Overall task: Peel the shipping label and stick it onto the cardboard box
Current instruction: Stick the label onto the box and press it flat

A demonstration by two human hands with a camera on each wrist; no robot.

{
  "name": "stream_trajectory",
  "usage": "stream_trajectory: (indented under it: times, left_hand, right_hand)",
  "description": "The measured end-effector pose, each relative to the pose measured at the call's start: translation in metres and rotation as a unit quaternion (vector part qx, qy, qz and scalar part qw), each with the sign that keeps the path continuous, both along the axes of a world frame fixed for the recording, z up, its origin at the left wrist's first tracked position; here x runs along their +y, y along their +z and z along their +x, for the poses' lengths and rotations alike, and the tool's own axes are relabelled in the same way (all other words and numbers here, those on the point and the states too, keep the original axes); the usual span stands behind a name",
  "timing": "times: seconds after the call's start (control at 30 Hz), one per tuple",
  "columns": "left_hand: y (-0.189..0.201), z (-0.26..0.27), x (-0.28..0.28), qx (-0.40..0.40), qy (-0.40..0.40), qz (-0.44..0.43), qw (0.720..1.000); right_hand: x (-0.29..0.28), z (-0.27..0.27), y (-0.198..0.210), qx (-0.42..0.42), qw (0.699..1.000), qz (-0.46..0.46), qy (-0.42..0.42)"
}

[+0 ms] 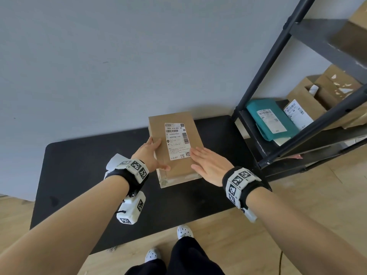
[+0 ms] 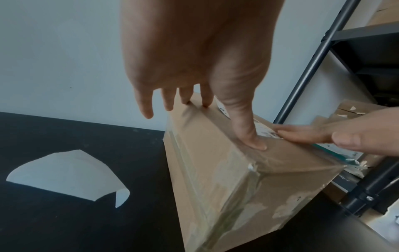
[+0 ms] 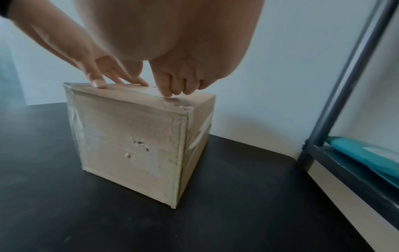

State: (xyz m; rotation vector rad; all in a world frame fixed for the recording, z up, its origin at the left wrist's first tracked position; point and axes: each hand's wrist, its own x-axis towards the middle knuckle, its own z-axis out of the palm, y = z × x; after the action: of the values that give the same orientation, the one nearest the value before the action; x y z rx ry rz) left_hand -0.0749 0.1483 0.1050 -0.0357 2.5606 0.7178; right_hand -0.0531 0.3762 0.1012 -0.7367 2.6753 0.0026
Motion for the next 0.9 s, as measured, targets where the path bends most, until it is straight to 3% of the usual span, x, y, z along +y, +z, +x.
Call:
stream_trajectory:
  times: [0.57,0.9]
  left_hand:
    - [-0.008,-0.004,0.001,-0.015,0.006,0.013,1.000]
    - [-0.013,-0.006,-0.002,-0.010,0.019,0.040,0.999]
  right_hand:
    - [-0.037,-0.106,0.015,-0.054,0.998,0.026,-0.019]
    - [-0.089,-0.112,0.014,-0.081,0.996,0.007,0.043]
